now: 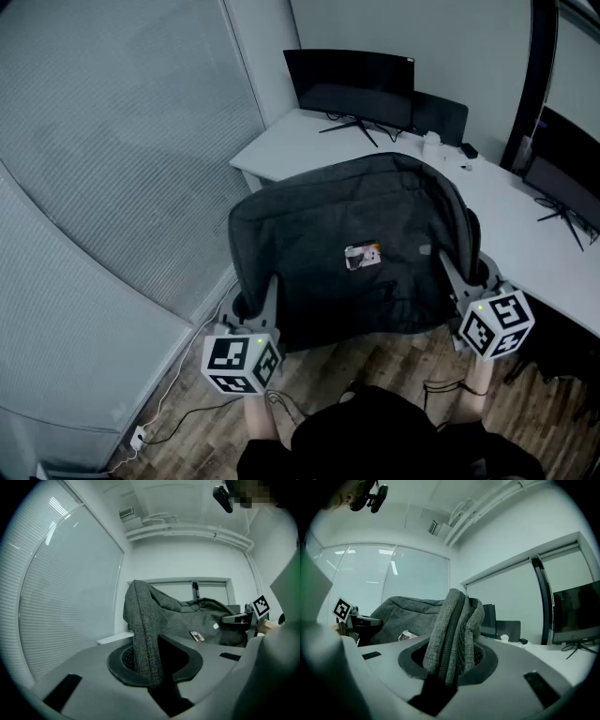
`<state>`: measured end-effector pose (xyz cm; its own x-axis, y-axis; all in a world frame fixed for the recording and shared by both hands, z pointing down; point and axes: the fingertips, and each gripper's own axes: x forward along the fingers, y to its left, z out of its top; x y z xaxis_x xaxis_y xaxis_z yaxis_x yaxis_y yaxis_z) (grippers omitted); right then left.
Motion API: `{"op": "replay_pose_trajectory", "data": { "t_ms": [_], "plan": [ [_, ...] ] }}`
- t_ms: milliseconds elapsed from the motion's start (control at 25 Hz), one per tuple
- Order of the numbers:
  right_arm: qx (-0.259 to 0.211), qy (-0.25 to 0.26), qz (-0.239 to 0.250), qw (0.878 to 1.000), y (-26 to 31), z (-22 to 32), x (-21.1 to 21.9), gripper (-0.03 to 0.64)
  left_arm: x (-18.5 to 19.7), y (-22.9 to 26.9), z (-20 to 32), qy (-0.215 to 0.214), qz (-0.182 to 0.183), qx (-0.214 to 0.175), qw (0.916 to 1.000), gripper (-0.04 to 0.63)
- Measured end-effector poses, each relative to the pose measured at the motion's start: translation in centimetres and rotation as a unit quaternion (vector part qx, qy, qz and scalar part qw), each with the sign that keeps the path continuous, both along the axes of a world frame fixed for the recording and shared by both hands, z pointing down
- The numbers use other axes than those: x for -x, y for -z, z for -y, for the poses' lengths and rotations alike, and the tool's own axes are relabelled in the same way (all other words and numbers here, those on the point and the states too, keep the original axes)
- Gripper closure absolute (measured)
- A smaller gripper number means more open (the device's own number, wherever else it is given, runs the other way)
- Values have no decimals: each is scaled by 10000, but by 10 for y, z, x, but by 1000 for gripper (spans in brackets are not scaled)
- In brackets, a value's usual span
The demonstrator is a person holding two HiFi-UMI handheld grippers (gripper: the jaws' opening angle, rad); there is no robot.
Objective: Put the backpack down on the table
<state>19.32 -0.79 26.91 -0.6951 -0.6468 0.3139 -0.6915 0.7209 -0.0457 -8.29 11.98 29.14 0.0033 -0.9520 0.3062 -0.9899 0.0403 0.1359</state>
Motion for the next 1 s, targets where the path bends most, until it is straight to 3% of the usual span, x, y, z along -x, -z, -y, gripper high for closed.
{"op": "replay_pose_trajectory", "data": {
  "t_ms": [520,1000],
  "plan": [
    [77,20,-30,10000,-6,5,-6,514,-6,-4,4,57,-51,68,9999,518],
    [446,280,80,9986,-30,23,-37,514,-43,-16,4,337,27,375,9987,518]
  ]
}}
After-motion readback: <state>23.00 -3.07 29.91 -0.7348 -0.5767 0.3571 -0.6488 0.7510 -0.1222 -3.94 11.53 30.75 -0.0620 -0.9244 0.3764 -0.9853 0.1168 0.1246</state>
